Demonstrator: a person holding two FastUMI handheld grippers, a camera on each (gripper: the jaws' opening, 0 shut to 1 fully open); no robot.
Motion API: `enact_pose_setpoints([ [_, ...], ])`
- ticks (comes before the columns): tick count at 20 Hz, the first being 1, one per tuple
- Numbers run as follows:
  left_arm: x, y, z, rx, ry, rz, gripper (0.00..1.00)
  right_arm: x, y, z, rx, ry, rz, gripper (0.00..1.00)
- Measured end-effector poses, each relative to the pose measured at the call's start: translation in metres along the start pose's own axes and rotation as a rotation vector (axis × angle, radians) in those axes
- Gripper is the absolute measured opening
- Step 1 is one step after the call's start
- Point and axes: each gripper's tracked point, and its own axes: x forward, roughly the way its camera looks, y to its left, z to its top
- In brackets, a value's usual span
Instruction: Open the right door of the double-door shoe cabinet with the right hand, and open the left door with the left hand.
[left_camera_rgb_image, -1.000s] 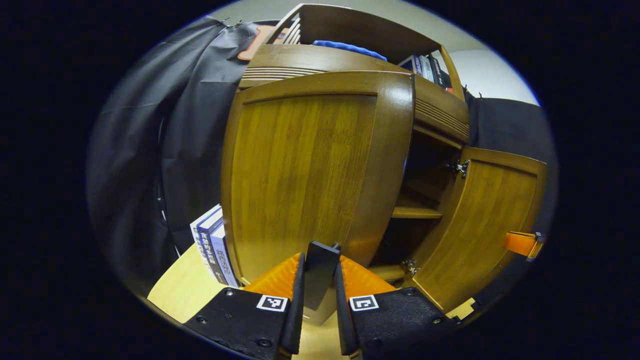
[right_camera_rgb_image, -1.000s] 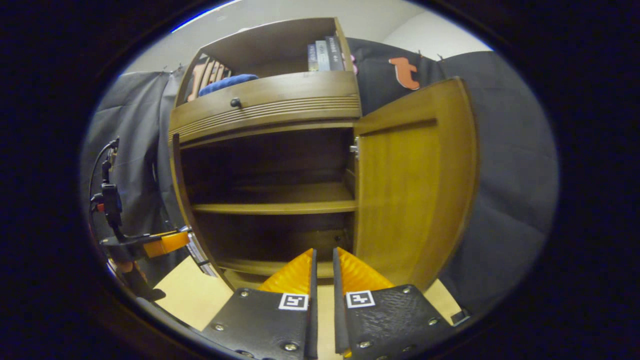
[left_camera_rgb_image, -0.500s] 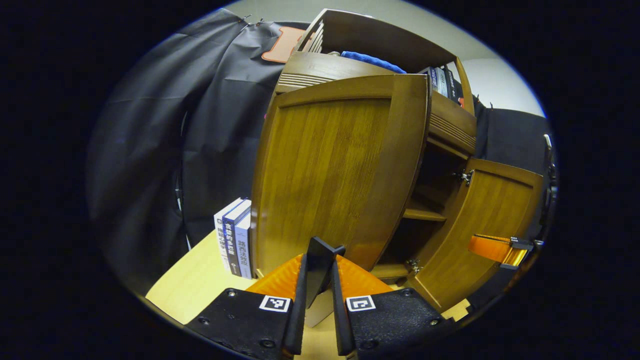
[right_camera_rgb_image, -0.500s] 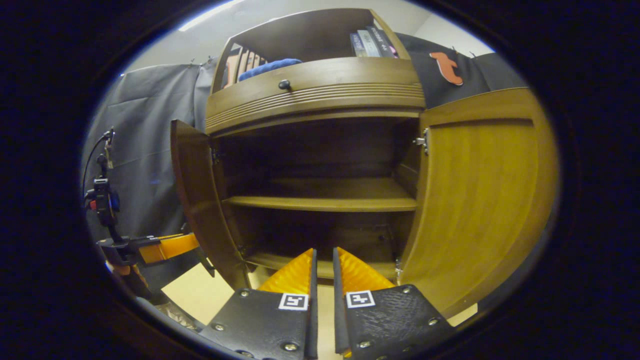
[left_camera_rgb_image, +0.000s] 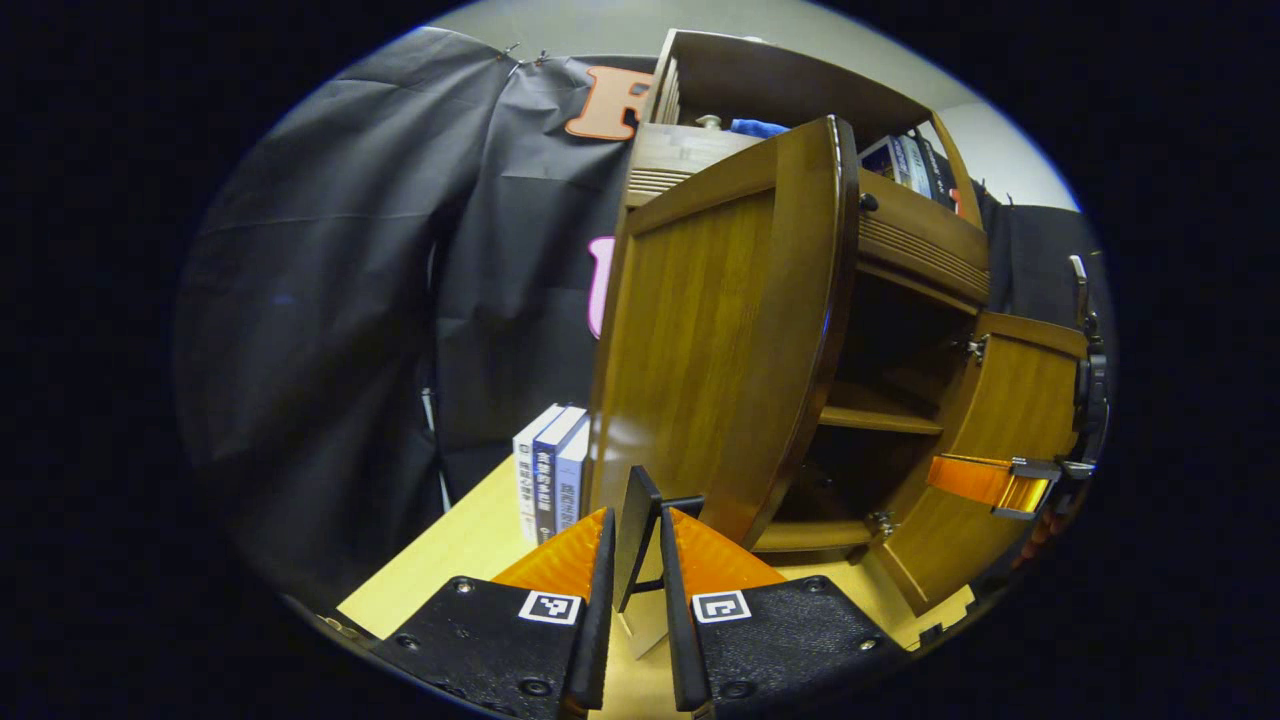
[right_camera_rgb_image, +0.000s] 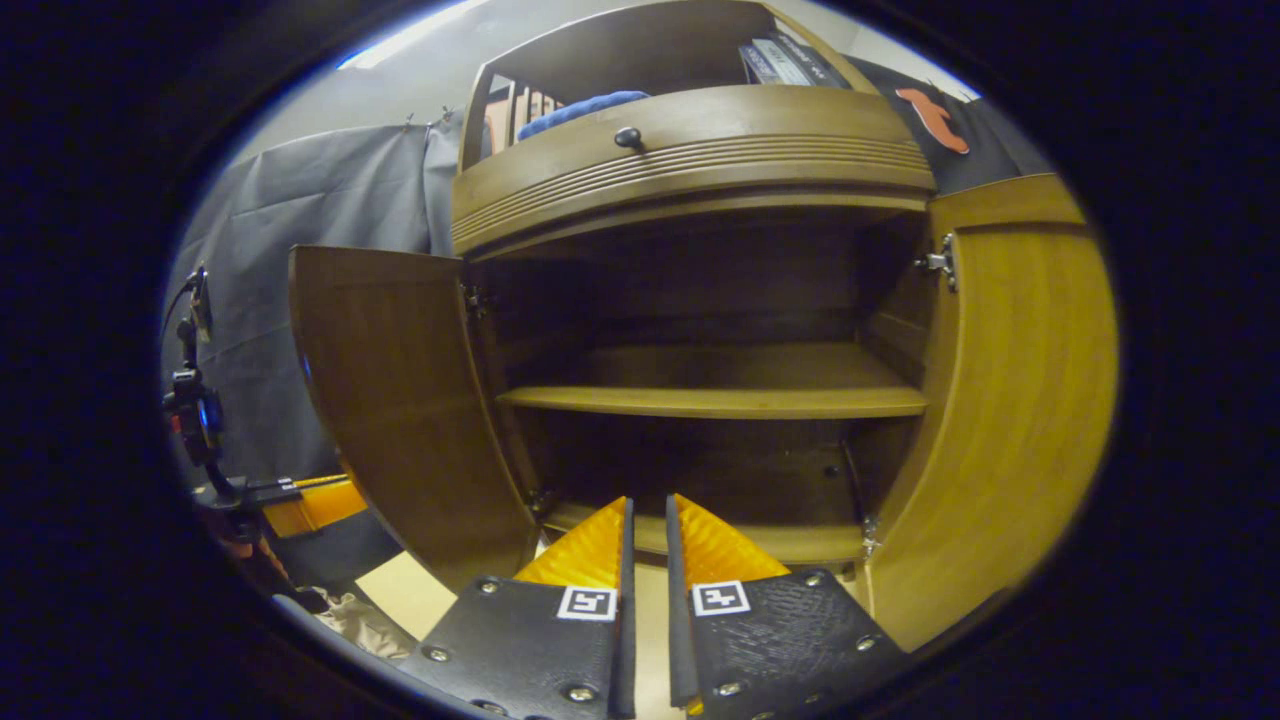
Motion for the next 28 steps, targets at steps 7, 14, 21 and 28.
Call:
enact_pose_setpoints([
  [7, -0.014, 0.061, -0.004, -0.052, 0.006, 0.159, 0.21, 0.017, 0.018, 0.000, -0.008, 0.004, 0.061, 0.24],
  [14, -0.029, 0.092, 0.003, -0.048, -0.013, 0.284, 0.13, 0.027, 0.016, 0.002, 0.009, 0.006, 0.066, 0.13],
  [21, -0.045, 0.069, 0.058, 0.080, -0.149, 0.335, 0.07, 0.021, -0.005, 0.015, 0.008, -0.025, 0.017, 0.14],
  [28, -0.018, -0.024, 0.114, 0.109, -0.268, 0.106, 0.08, -0.010, -0.039, 0.048, -0.026, -0.130, -0.096, 0.14],
])
